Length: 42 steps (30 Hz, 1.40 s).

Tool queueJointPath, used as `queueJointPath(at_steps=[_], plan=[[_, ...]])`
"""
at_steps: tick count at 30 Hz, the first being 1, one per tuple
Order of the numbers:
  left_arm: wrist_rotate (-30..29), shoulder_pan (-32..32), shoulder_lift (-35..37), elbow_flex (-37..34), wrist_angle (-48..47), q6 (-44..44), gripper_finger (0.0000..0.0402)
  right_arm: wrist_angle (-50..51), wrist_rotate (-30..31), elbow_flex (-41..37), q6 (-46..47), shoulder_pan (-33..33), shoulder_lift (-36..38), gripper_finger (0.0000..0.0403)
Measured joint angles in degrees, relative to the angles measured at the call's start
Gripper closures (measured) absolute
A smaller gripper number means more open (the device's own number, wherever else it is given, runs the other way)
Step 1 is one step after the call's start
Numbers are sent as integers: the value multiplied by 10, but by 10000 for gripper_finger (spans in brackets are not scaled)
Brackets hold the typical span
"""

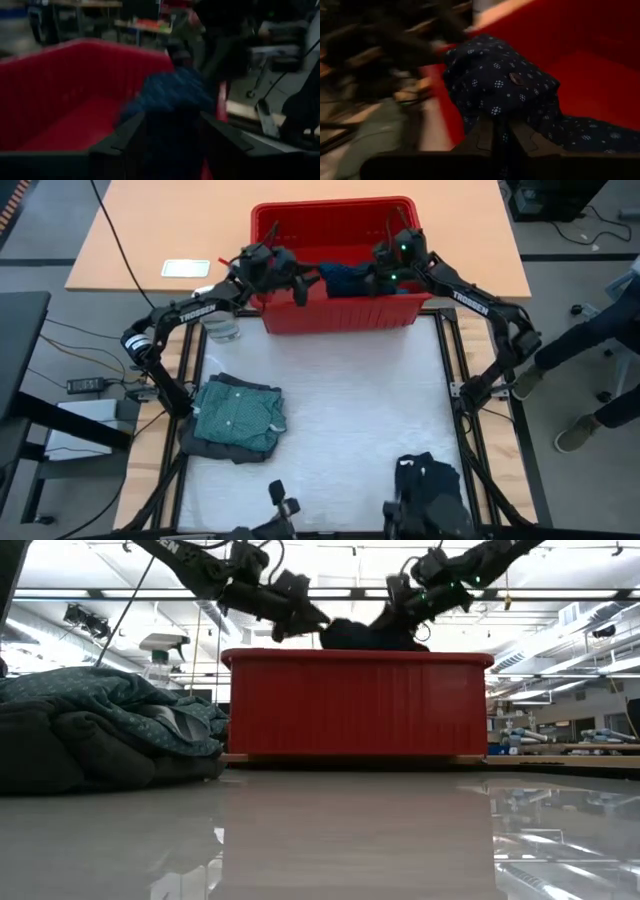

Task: Fold Laundry from Bin
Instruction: Put the blue polo shirt on the table

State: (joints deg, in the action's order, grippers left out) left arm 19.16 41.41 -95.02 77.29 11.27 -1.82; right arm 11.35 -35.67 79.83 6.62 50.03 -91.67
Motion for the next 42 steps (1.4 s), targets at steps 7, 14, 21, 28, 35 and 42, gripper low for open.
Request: queueJointPath(at_steps=[7,14,21,28,35,42], plan=[[17,-45,0,0,27,55,219,-39,36,0,7,-61,37,377],[38,-89,0,0,31,92,218,-79,63,0,21,-82,39,377],[2,-98,0,0,40,66,241,-79,64,0,23,-106,54,377],[42,-115,25,0,97,77,379,-77,64,1,20,-125,108,330],[55,-176,78,15,117,29,384,-51,-17,3,62,-152,190,328],[59,-305,79,26,-76,-56,379,206,-32,1,89,-250,232,323]])
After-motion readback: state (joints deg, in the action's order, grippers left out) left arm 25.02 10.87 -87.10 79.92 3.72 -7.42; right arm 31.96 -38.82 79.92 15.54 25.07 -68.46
